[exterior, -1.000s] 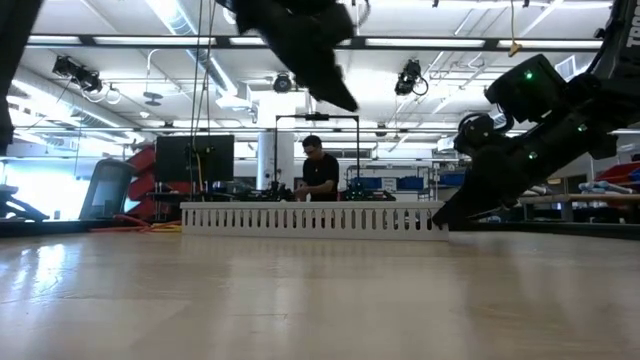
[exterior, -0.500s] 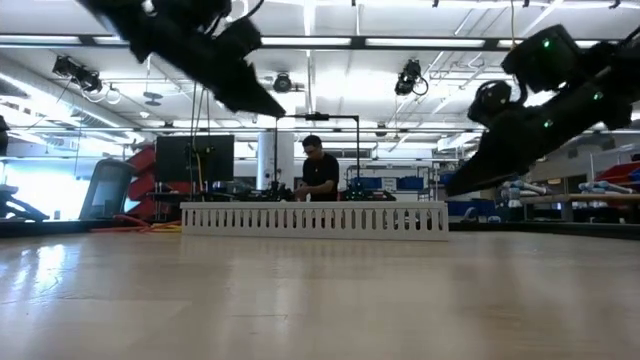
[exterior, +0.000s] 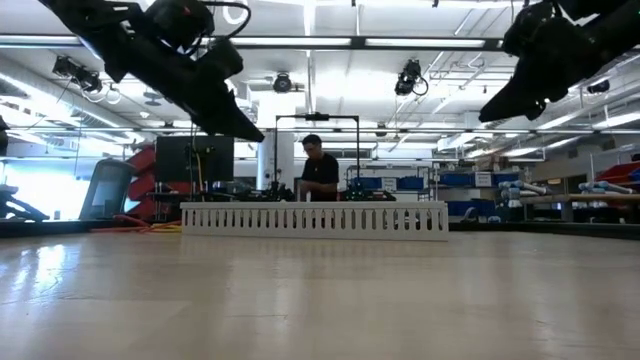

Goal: Ziptie cables
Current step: Return to Home Position

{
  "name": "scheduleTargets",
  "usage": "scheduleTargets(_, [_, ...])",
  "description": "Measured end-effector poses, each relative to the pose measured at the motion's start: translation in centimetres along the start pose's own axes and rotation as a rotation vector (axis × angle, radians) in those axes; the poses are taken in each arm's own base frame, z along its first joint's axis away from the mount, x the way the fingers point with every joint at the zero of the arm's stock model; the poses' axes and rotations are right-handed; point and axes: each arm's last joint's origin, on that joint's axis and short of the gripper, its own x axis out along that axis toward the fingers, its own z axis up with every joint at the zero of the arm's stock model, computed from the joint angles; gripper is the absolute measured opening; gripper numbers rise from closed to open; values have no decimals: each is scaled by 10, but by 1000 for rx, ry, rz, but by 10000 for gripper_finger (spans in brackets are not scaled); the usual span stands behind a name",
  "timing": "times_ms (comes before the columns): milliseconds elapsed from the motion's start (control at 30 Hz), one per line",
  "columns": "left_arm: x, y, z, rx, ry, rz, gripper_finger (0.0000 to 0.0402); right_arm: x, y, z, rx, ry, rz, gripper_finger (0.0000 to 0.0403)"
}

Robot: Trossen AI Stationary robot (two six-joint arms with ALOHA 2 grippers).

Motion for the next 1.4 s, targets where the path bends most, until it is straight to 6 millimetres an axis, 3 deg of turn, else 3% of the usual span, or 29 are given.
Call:
scheduleTargets(67, [-4,0,3,6,-20,-1,8,-1,1,0,-5,-3,9,29])
scheduleTargets(100, [-6,-1,5,6,-34,0,7,-1,2,0,-3,-8,9,16])
scheduleTargets(233, [-19,-2,-2,-6,-87,5,3,-2,3,-1,103,0,-6,19])
scheduleTargets(533, [-58,0,-46,-156,-345,85,1,-8,10,-14,132,-14,13,1])
scheduleTargets(800, [-68,-4,-68,-146,-423,102,1,-7,18,-41,177,-128,45,0])
scheduleTargets(1100, [-78,-10,-93,-138,-463,72,0,-21,20,-44,168,-225,140,0])
scheduleTargets(1400, [-93,-13,-101,-87,-472,48,0,-22,13,-70,178,-338,168,0])
